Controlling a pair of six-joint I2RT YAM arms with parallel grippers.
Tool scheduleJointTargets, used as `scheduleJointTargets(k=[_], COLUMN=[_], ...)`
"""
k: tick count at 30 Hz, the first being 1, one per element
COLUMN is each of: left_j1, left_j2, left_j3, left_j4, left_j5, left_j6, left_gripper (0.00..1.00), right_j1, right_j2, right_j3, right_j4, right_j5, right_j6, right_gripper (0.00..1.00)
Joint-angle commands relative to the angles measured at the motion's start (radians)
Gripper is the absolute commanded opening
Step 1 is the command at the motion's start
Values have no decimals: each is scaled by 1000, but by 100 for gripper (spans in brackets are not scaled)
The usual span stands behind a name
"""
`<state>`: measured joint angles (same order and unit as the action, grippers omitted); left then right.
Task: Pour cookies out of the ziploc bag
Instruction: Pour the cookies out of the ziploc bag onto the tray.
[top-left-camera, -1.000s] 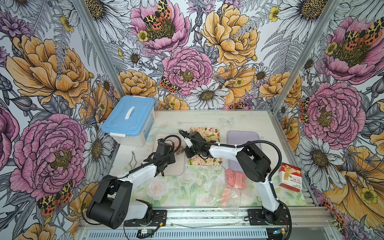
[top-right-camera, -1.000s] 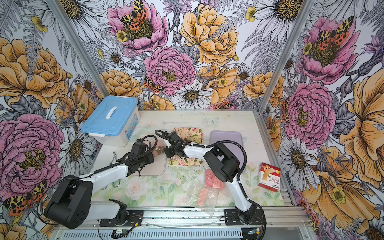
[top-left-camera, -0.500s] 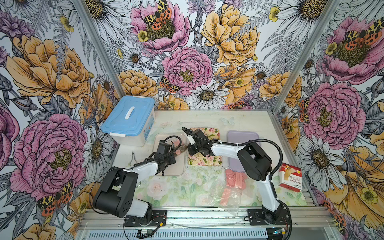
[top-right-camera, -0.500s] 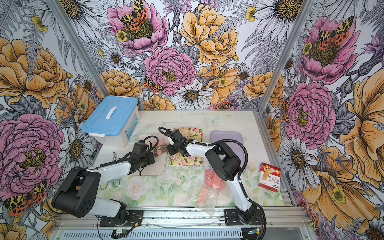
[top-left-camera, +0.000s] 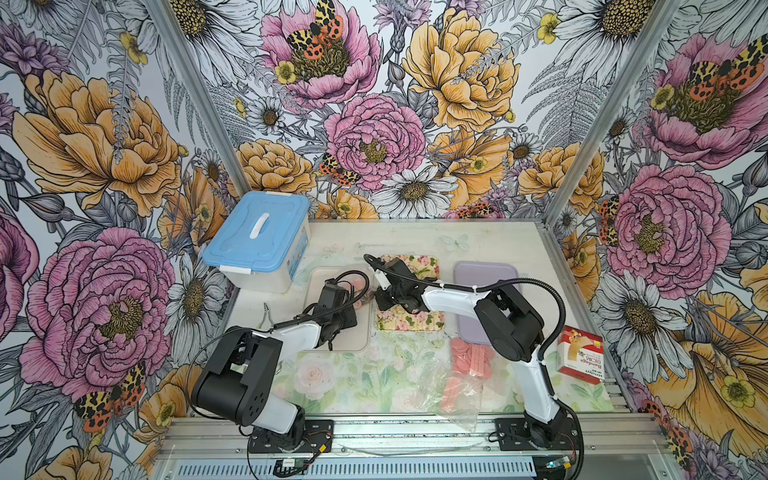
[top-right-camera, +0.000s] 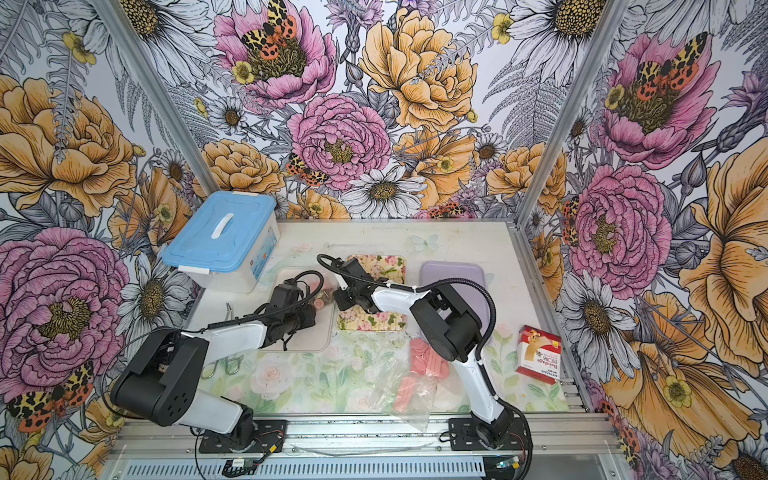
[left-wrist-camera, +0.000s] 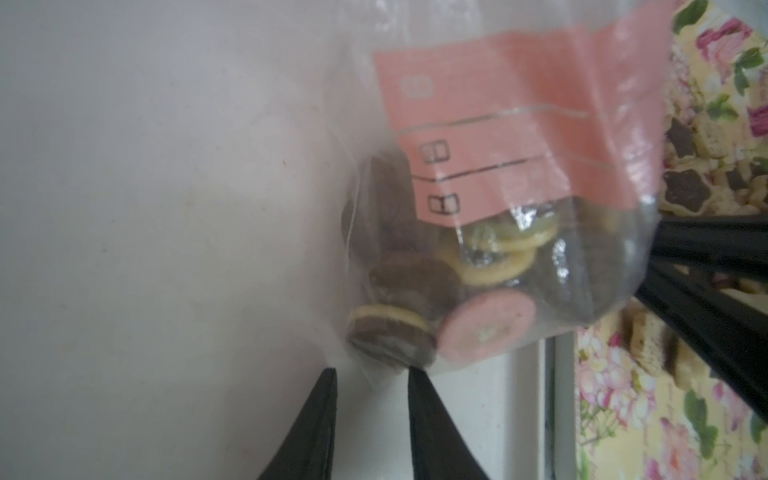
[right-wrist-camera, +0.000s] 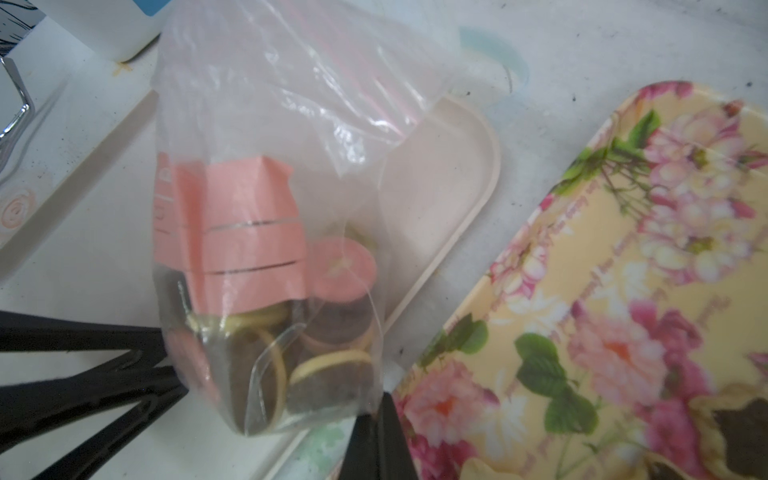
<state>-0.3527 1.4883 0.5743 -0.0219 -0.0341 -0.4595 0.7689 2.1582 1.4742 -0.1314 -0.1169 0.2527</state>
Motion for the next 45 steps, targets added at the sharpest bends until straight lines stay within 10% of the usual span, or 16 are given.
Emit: scheduleJointTargets(k=[1,26,45], left_j1=[-11,-22,3], left_j2=[23,39,-390], left_j3=[19,25,-81], left_j4=[18,6,-42], left_j5=[-19,-59,-94], left_j6=[19,7,29], left_gripper=[32,0,0], right_j1=[0,0,49], right_j2=[-27,-32,-111], right_j3=[3,4,0], right_j4=[3,3,8], right_j5=[3,-17,-154], right_j6=[-1,1,-20], right_gripper=[0,0,0])
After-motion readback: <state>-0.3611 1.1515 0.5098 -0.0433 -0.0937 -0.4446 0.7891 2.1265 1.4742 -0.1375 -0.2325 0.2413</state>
